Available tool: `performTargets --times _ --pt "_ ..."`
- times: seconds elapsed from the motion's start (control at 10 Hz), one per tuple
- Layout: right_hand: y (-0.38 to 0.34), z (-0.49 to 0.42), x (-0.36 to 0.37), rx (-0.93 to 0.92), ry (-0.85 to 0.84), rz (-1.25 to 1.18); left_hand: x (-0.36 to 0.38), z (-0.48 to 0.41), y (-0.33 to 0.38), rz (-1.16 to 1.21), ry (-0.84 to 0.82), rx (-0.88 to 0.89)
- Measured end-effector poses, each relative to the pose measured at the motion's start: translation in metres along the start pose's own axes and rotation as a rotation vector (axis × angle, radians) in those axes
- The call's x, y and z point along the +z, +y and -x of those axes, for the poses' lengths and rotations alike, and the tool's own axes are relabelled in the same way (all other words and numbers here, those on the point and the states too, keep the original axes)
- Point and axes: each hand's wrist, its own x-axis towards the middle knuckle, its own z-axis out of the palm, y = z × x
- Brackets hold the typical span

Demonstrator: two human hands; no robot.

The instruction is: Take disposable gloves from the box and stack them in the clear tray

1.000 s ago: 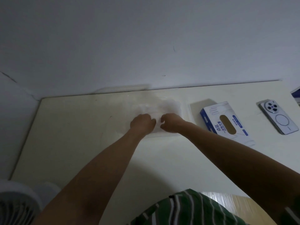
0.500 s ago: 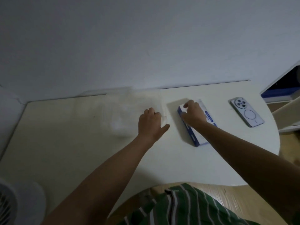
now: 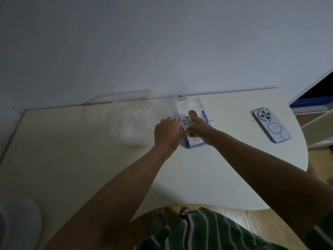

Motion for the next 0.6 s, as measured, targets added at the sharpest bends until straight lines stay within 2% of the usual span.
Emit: performTargets --times 0.2,0.4,0.5,0.6 --pt "-0.016 -0.014 0.008 0.036 -0.057 -0.264 0.002 -0.015 0.000 -0.021 -0.021 -0.028" --pt "-0.013 -0.009 0.008 0.079 -0.037 -0.327 -0.006 -0.007 -0.008 -0.002 -0.009 0.050" --pt "-0.011 -0.003 0.006 0.051 0.091 -0.326 -0.017 0.012 -0.019 0.086 0.177 0.144" --pt "-0.011 0.011 0.000 -0.004 0.147 -0.306 -0.021 0.035 -0.036 0.114 0.203 0.215"
